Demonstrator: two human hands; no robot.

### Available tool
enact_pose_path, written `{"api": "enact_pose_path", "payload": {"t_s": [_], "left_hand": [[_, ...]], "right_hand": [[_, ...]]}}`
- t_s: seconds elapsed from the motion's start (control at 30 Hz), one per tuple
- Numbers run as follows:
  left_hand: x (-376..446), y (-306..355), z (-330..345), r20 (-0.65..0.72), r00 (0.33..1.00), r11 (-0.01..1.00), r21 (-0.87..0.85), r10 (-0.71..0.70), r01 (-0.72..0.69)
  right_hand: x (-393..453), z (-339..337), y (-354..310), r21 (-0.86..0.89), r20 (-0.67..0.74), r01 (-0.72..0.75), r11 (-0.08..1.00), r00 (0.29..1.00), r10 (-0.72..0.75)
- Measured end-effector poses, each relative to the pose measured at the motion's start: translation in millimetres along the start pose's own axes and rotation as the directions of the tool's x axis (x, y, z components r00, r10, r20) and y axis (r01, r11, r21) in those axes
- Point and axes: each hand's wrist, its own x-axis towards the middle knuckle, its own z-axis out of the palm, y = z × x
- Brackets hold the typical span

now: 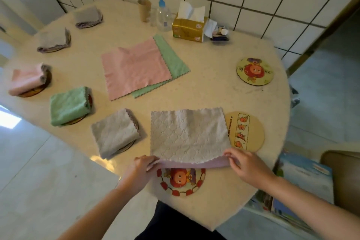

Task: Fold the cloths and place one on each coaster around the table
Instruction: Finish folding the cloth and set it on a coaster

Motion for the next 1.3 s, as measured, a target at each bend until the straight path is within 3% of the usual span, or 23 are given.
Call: {"api": "enact_pose_path", "payload": {"t_s": [0.17,0.3,0.47,0.7,0.93,1.1,1.3], "left_hand": [[49.7,9.4,-16.0,-0.102,0.938,0.885,-0.379,-0.33,0.27],[91.4,4.8,-14.3,-0.137,0.865,0.819,-0.421,-0.483,0.391],[127.0,-3.9,-9.9,-0.172,0.834,0.827,-0.335,-0.524,0.451],[145.9,-10.5,-9.2,-0.165,0.815,0.82,-0.277,-0.555,0.502],[153.3,-3.4,-13.9,-0.191,0.824,0.844,-0.179,-0.533,0.505],[159.4,-6.4,-17.3,-0.248,0.856,0.885,-0.018,-0.454,0.464],[171.0,-14.2,-24.5,-0.164,0.897,0.906,0.039,-0.41,0.421]], "right_hand": [[59.8,-27.2,-0.4,0.139,-0.182,-0.123,0.983,0.972,0.147],[105.6,-35.5,2.9,0.185,-0.253,-0.201,0.962,0.936,0.244],[147.7,-28.3,19.1,0.185,-0.208,-0.302,0.935,0.918,0.337],[168.7,-21.8,35.5,0.165,-0.167,-0.319,0.933,0.924,0.345],[173.6,-22.4,38.2,0.087,-0.162,-0.322,0.943,0.929,0.332],[176.3,-23.9,39.7,-0.04,-0.165,-0.263,0.964,0.953,0.253],[183.2,-30.6,44.3,-0.178,-0.044,-0.257,0.95,0.966,0.253]]}}
